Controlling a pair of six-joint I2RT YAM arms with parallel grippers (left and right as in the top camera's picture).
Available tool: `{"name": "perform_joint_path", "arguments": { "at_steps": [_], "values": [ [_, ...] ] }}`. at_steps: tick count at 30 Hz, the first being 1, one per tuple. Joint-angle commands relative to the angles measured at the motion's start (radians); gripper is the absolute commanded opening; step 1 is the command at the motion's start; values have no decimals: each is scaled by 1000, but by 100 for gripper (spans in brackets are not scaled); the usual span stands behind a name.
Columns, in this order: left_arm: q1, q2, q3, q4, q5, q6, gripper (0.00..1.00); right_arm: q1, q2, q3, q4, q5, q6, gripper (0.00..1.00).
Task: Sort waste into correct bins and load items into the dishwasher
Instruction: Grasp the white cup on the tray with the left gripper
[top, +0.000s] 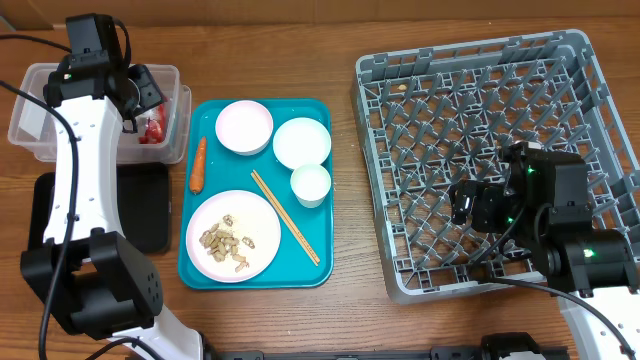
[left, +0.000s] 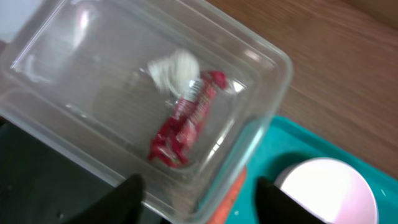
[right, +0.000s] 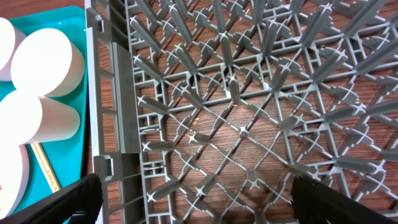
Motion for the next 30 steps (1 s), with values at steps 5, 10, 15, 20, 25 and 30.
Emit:
{"name": "perform_joint_path", "arguments": {
  "at_steps": [5,10,15,20,25,30],
  "values": [
    [-119,-16,18,-206,367,13,50,-2,-3,27,6,-1,1,100],
    [-338,-11,0,-351,358,51,53,-2,-3,27,7,-1,1,100],
    [-489,-9,-134,-281,358,47,53,-2,-3,27,9,-1,1,100],
    [-552,-8,-287,-127,318,29,51,-2,-3,27,8,-1,1,100],
    [-553,-6,-370,-39,278,-21,41,-2,-3,27,7,-1,1,100],
    [-553,-6,-383,-19,279,-24,4,-2,-3,27,6,-1,1,100]
  ]
}}
